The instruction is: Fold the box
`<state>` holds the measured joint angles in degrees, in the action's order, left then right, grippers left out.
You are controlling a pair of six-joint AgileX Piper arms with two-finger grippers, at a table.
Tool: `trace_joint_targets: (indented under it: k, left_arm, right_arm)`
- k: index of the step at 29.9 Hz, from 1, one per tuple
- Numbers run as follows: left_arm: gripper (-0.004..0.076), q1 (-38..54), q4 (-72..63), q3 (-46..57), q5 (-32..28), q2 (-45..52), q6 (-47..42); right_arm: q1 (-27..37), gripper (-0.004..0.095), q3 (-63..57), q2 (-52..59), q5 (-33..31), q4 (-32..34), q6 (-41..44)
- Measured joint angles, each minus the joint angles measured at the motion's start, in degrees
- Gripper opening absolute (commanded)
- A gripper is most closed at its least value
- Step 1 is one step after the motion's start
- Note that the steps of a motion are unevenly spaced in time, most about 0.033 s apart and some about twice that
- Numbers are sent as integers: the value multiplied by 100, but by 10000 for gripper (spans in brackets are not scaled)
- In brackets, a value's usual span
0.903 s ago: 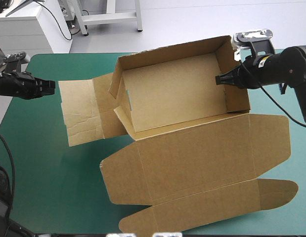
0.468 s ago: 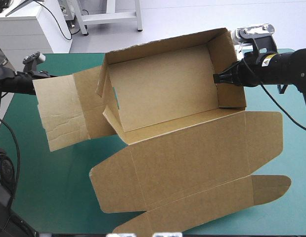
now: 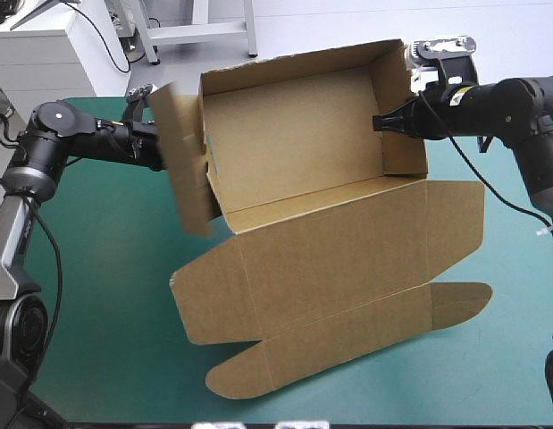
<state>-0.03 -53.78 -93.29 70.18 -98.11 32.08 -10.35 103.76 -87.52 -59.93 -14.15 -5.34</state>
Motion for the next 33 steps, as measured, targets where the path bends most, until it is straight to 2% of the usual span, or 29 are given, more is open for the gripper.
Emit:
trace_joint_targets:
  k: [15, 17, 19, 21, 26, 27, 29, 33]
  left_arm:
    - [-8, -73, -909, 0, 29, 387, -94]
    - [15, -73, -914, 0, 29, 387, -87]
    - [83, -73, -921, 0, 29, 387, -93]
    - [192, -73, -926, 0, 29, 387, -77]
    - [571, -73, -926, 0, 29, 387, -47]
    - [612, -73, -926, 0, 29, 387, -47]
    - [650, -73, -926, 0, 29, 387, -83]
    - [629, -73, -926, 0, 29, 387, -315]
  right_arm:
    - [10, -19, 0, -330, 179, 669, 334]
    - [10, -19, 0, -349, 179, 689, 334]
    - [10, -19, 0, -360, 179, 696, 334]
    - [10, -19, 0, -360, 179, 696, 340]
    - [10, -20, 0, -360, 174, 732, 346]
    - [10, -19, 0, -360, 162, 757, 351]
    - [10, -19, 0, -360, 162, 796, 351]
    - [10, -19, 0, -360, 157, 850, 351]
